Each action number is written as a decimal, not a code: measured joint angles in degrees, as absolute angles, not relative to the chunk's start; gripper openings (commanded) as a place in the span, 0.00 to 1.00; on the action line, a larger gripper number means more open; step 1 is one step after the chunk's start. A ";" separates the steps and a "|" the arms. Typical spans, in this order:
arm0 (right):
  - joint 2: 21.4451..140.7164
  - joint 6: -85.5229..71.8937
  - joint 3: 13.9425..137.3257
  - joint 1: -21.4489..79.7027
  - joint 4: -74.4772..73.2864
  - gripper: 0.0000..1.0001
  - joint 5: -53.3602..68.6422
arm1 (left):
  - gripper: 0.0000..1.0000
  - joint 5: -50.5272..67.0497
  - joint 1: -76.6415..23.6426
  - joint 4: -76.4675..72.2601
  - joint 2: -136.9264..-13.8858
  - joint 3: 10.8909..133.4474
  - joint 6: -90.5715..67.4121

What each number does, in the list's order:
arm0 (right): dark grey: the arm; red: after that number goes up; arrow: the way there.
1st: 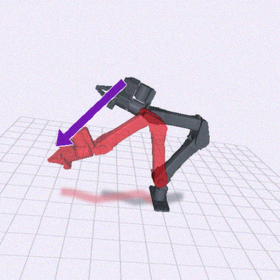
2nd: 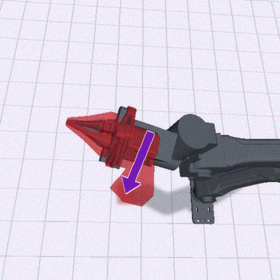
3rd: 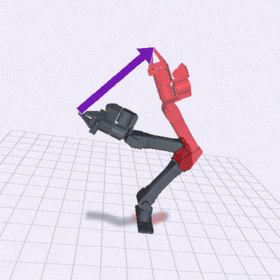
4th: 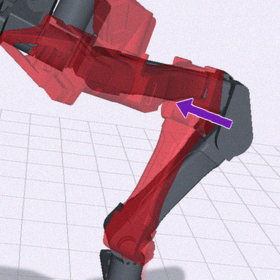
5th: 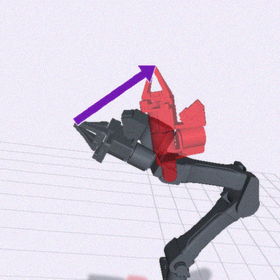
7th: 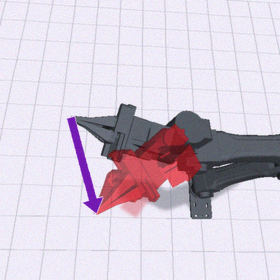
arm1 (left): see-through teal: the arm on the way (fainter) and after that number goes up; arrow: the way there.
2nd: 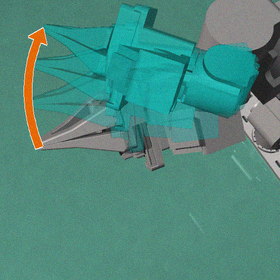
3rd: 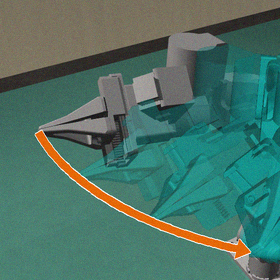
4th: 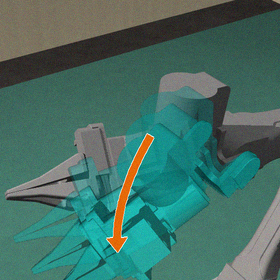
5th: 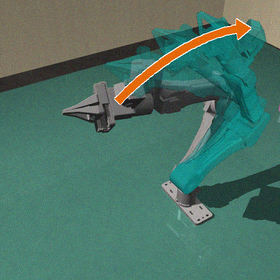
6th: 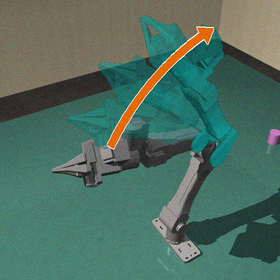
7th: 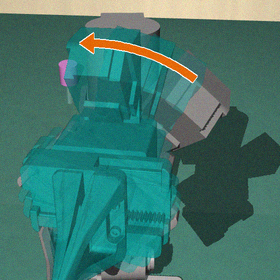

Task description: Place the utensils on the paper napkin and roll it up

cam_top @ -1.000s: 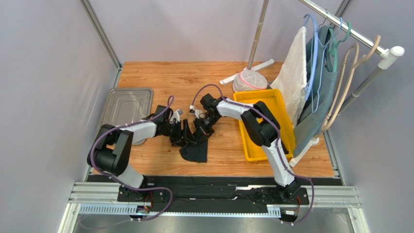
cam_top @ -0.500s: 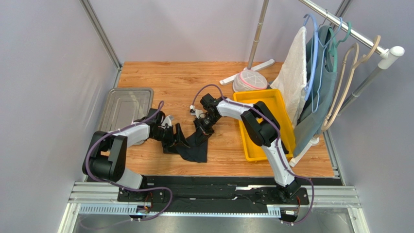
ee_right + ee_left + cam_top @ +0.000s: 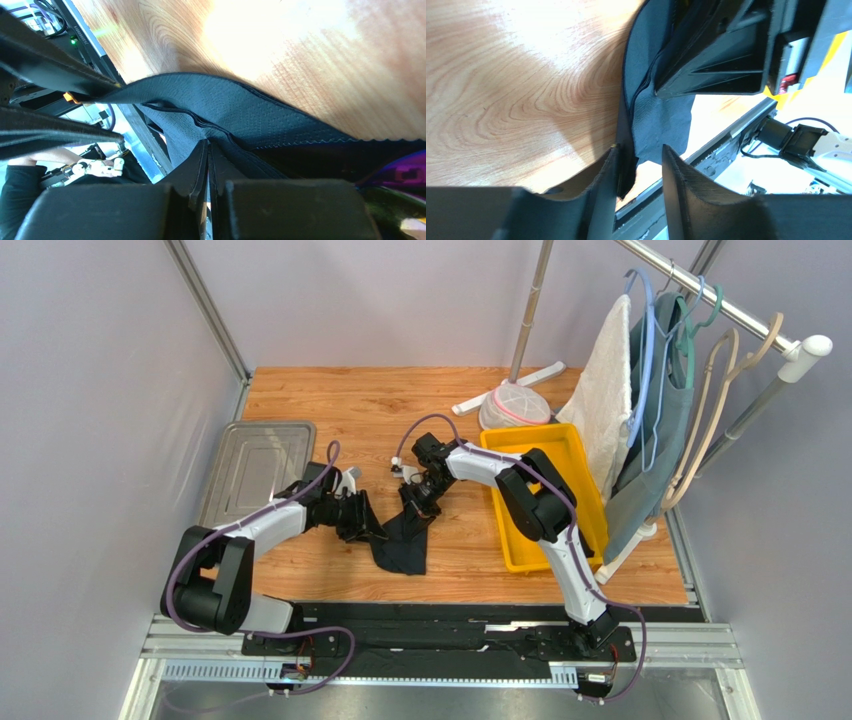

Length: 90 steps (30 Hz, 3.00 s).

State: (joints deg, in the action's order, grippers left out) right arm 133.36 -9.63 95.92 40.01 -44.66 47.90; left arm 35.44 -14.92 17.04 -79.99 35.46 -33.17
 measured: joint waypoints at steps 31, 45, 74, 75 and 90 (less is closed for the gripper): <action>133.67 -23.59 95.79 39.68 -42.44 0.00 45.74 | 0.00 26.35 -24.64 32.69 -102.17 59.64 -26.11; 135.81 -25.71 103.44 38.59 -41.50 0.03 39.13 | 0.00 22.39 -20.84 38.41 -108.88 69.36 -18.79; 129.38 -28.60 96.36 33.23 -28.71 0.13 39.07 | 0.00 21.91 -19.09 50.54 -117.60 82.61 -10.37; 129.38 -28.91 96.23 33.23 -28.42 0.13 39.07 | 0.00 21.71 -19.09 50.87 -117.91 83.15 -9.87; 131.63 -30.76 95.61 34.46 -25.50 0.08 38.61 | 0.00 21.02 -19.09 52.47 -118.78 84.71 -7.22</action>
State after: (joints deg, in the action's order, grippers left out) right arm 131.63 -30.76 95.61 34.46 -25.50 38.61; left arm 21.02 -19.09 52.47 -118.78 84.71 -7.22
